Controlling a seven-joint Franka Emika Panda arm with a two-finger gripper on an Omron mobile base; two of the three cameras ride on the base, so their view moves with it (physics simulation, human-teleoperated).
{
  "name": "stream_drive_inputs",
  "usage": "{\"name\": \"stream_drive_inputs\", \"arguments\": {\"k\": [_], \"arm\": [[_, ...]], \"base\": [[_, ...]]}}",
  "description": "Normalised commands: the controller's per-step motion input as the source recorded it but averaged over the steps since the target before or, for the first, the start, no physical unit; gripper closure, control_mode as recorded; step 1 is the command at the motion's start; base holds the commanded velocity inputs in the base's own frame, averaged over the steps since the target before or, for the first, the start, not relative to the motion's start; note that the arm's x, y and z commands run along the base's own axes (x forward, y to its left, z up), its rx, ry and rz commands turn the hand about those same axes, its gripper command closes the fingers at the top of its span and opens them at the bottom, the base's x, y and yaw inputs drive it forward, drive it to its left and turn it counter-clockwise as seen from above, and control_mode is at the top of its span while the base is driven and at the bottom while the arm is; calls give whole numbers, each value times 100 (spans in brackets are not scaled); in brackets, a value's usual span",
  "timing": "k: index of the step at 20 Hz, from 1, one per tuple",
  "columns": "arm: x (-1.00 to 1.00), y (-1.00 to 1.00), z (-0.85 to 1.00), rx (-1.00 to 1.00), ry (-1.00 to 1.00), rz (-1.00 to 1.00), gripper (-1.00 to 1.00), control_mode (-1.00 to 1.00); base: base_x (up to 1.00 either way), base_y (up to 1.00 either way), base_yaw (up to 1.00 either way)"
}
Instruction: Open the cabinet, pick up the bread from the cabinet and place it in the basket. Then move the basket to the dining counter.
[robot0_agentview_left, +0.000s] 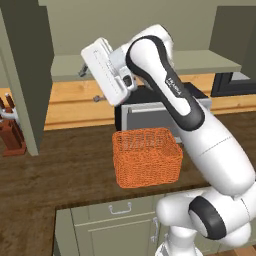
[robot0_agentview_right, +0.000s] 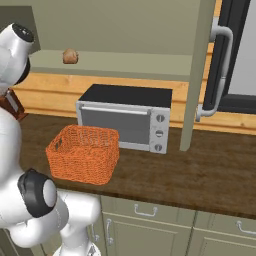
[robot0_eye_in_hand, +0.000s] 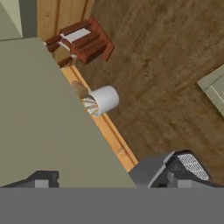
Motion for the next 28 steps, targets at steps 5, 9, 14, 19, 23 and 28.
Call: {"name": "stream_drive_inputs", "arguments": {"k": [5,9,14,19,23,28], "arm": [[26,-100,-49,-5,-10,17,-100,-100],[1,-64,-57,-52,-28,39,-100,-100],[0,-71,-48,-66,-33,39,-100,-100],[0,-57,-46,-66,-42,23,-100,-100],[28,-21,13,-23,-63,1,-100,-100],[23,-4,60,-4,-75,0,-100,-100]], "base": [[0,0,0],[0,0,0],[0,0,0],[0,0,0],[0,0,0],[0,0,0]]}}
